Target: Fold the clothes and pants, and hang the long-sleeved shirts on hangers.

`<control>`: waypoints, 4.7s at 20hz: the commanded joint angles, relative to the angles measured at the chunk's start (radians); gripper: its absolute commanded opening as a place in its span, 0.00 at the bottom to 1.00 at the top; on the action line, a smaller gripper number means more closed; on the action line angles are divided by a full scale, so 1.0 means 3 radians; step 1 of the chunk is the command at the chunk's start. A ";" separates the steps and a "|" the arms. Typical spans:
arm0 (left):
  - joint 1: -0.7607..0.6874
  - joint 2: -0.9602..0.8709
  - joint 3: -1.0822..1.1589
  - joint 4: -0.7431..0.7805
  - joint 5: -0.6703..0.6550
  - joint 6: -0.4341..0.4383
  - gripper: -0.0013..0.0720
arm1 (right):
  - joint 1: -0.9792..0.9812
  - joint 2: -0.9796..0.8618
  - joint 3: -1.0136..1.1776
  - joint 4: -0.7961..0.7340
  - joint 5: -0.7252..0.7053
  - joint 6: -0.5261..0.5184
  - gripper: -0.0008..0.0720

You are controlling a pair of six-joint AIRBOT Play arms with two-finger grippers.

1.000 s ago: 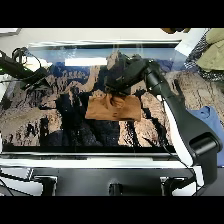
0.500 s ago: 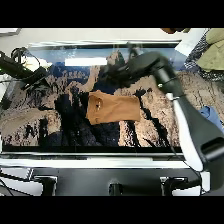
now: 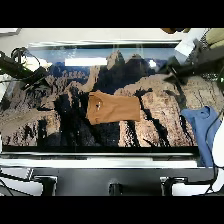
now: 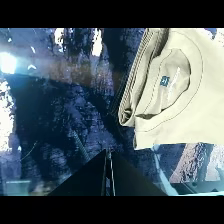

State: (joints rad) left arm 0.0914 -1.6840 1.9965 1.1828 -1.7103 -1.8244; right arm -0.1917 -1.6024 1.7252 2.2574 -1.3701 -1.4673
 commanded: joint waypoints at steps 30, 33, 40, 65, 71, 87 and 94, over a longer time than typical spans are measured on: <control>0.0003 -0.0011 -0.0008 0.0203 0.0003 0.0072 0.04 | -0.0103 -0.0552 0.0463 0.0359 0.0245 0.0449 0.05; 0.0003 -0.0011 -0.0008 0.0203 0.0001 0.0070 0.04 | -0.0434 -0.0533 0.0810 0.0239 0.0257 0.0718 0.04; 0.0003 -0.0011 -0.0008 0.0203 0.0001 0.0071 0.04 | -0.1133 -0.0261 0.0969 -0.0383 0.0512 0.1596 0.04; 0.0003 -0.0010 -0.0008 0.0201 -0.0187 0.0060 0.04 | -0.1569 0.0036 0.0965 -0.2346 -0.1516 0.1934 0.05; 0.0003 -0.0010 -0.0008 0.0202 -0.0206 0.0060 0.04 | -0.1569 0.0161 0.0343 -0.2967 -0.1539 0.1488 0.05; 0.0003 -0.0010 -0.0008 0.0202 -0.0268 0.0070 0.04 | -0.1573 0.0875 -0.1946 -0.3752 -0.0855 0.1550 0.05; 0.0003 -0.0010 -0.0008 0.0202 -0.0271 0.0070 0.04 | -0.1573 0.0875 -0.2116 -0.3928 -0.0871 0.1550 0.07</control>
State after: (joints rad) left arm 0.0914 -1.6871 1.9945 1.2430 -1.7924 -1.8030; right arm -0.6632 -1.3407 1.1141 1.1030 -1.6276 -1.0027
